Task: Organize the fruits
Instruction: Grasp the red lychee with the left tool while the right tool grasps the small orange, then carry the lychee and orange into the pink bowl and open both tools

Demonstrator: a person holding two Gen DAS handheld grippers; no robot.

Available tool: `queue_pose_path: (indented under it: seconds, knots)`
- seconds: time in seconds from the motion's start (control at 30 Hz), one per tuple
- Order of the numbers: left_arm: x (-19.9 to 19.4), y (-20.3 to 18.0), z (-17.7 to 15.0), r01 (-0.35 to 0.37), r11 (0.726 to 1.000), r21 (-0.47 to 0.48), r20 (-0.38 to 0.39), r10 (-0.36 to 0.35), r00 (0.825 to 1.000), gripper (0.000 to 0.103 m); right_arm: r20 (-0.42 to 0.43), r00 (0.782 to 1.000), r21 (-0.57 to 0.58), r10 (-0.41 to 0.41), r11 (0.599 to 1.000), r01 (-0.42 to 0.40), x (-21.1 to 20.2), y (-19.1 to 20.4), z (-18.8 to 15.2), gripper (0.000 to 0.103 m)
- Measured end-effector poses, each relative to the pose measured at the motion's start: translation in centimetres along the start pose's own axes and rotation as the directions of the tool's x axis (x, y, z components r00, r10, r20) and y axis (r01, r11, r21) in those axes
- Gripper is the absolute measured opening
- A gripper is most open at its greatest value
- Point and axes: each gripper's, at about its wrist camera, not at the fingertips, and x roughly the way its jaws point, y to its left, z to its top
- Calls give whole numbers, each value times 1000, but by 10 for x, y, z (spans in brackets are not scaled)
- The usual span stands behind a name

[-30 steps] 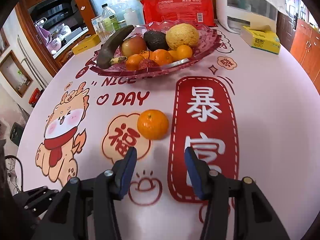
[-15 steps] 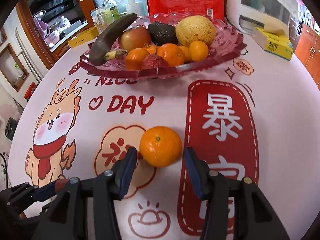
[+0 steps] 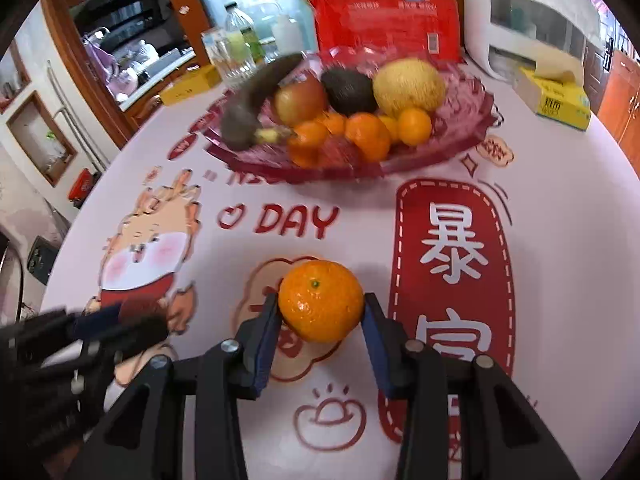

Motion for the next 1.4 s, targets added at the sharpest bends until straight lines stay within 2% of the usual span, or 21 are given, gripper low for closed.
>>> queue_pose_path:
  seconds: [0.27,0.43,0.63,0.87,1.03,1.4]
  knots:
    - [-41,-22,49,48,996,75,54,-52,997,28,79,997,-6,1,1000,0,-54,11,23,41]
    - [-70,-39,92,69,987,147,96,-84,992,28,164,986,-29,-11,999,16,-93,17,50,41]
    - [-102,-59,146,42,973,229,185,-86,979,28,275,959,-49,-60,996,77,-134,22,92,41]
    - [-103,-70,195,2,968,253,239,-65,969,28,349,930,-49,-114,989,139,-149,18,140,41]
    - [-75,-65,215,-21,973,229,228,-32,973,28,319,941,3,-113,993,119,-133,6,160,41]
    - [18,-53,225,-25,977,212,84,8,996,28,153,975,76,-160,986,150,-47,-24,158,41]
